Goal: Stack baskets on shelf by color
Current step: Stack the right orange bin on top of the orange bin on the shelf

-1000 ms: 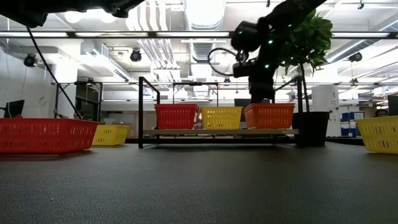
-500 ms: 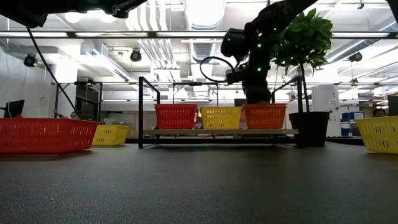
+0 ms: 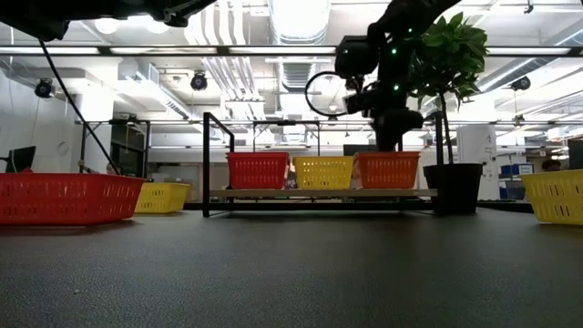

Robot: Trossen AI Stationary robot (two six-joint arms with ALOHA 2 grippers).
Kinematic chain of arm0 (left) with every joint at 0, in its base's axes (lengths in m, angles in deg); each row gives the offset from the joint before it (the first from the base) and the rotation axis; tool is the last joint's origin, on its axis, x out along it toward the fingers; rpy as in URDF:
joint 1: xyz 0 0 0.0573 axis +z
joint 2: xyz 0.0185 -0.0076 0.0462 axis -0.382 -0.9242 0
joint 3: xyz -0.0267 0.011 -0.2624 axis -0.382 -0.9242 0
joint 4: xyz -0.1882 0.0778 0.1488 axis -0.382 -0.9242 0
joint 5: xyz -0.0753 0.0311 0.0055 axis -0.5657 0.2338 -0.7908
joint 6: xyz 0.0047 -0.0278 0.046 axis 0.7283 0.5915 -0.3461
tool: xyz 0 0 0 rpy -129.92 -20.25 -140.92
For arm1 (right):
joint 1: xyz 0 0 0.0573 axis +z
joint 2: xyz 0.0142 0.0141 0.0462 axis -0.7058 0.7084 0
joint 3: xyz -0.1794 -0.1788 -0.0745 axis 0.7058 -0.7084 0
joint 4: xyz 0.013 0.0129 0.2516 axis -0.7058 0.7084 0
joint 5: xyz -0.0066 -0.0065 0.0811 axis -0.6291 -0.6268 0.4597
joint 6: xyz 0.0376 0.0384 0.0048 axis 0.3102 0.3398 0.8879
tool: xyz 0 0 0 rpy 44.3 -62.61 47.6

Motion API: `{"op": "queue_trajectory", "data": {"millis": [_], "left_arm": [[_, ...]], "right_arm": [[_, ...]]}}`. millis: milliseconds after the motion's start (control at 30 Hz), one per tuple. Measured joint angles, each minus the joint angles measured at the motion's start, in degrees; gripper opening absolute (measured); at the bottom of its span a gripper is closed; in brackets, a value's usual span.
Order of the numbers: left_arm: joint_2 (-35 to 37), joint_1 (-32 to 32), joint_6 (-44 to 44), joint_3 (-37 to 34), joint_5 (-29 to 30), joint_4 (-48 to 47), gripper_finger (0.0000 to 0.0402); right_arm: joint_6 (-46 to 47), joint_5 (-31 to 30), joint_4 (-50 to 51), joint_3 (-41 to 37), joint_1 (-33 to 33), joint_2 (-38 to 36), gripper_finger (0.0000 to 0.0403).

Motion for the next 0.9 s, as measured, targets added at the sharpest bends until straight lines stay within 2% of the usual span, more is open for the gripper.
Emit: {"op": "queue_trajectory", "data": {"millis": [367, 900], "left_arm": [[0.0, 0.0, -0.02, -0.04, 0.0, 0.0, 0.007], [0.0, 0.06, -0.07, -0.04, 0.0, 0.02, 0.007]], "right_arm": [[0.45, 0.62, 9.96, -0.02, 0.12, -2.19, 0.0008], [1.02, -3.05, 14.73, 0.26, 0.14, -2.28, 0.0009]]}}
